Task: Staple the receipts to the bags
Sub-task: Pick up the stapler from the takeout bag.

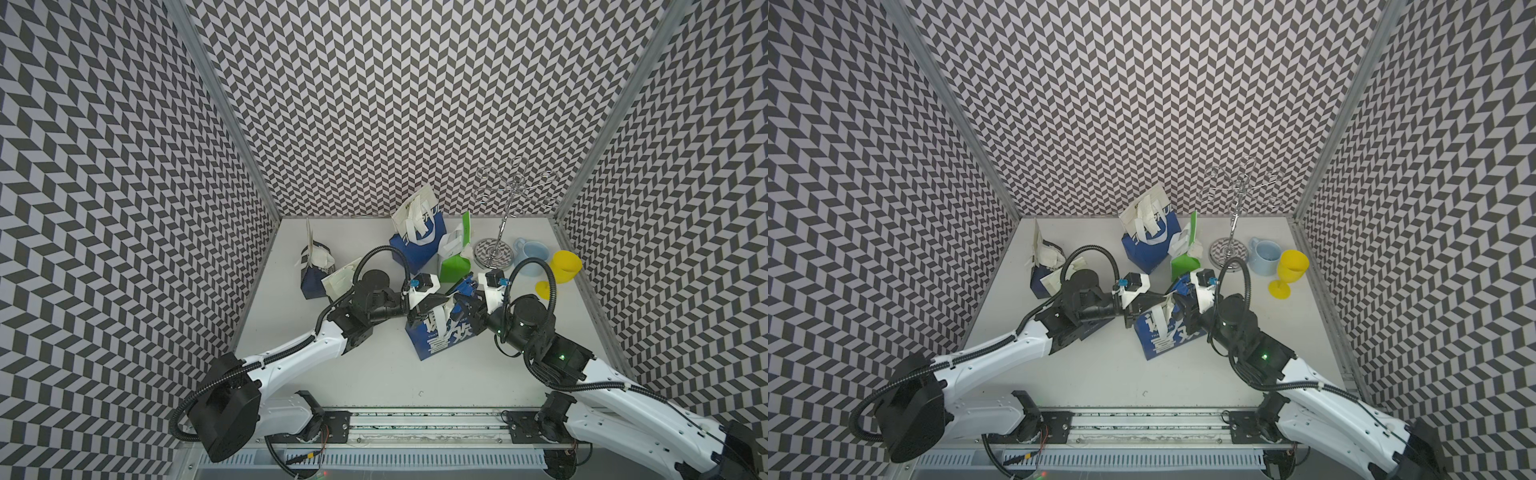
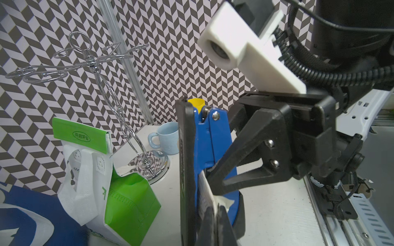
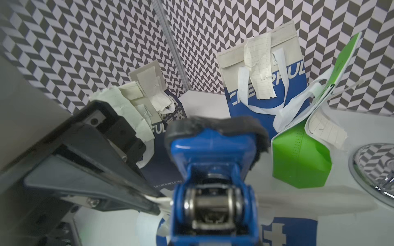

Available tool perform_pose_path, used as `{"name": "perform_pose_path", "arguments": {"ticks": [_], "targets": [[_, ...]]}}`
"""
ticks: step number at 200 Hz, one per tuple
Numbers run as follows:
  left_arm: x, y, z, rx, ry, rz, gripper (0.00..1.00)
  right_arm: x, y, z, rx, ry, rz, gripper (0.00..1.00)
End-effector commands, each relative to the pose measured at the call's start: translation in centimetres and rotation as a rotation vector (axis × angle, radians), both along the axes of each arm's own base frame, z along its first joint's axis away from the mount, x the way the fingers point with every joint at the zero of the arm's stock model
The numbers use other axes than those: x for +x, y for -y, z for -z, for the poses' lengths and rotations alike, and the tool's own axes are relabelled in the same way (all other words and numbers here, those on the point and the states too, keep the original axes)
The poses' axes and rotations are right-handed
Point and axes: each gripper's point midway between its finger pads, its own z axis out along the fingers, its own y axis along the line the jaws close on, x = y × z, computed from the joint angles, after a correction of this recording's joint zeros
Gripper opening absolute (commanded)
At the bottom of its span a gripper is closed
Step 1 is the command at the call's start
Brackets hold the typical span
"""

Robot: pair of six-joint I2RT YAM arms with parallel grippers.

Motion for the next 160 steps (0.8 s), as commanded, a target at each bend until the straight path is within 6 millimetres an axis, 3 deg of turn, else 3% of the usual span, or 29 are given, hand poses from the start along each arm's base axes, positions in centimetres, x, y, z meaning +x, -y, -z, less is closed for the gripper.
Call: {"name": "perform_pose_path", "arguments": {"ticks": [1, 42, 103, 128, 160], "targets": [[-0.5, 0.1, -1.2, -0.028, 0.041, 0.015, 0.00, -0.3, -0.3, -6.2, 0.115, 0.134, -0.026, 0.06], [0.2, 0.1, -0.8, -0.028, 0.029, -0.014, 0.00, -1.1, 0.1, -8.5, 0.091, 0.142, -0.050, 0.03], [1.0, -0.1, -0.6, -0.028, 0.021, -0.053, 0.00, 1.0, 2.7, -8.7, -0.085, 0.135, 0.126, 0.01], [1.4, -0.3, -0.3, -0.018, 0.015, -0.072, 0.00, 1.4, 5.0, -10.5, -0.052, 0.190, 0.242, 0.00], [2.9, -1.0, 0.0, -0.014, 0.019, -0.158, 0.00, 1.7, 10.1, -13.0, -0.024, 0.251, 0.499, 0.00]]}}
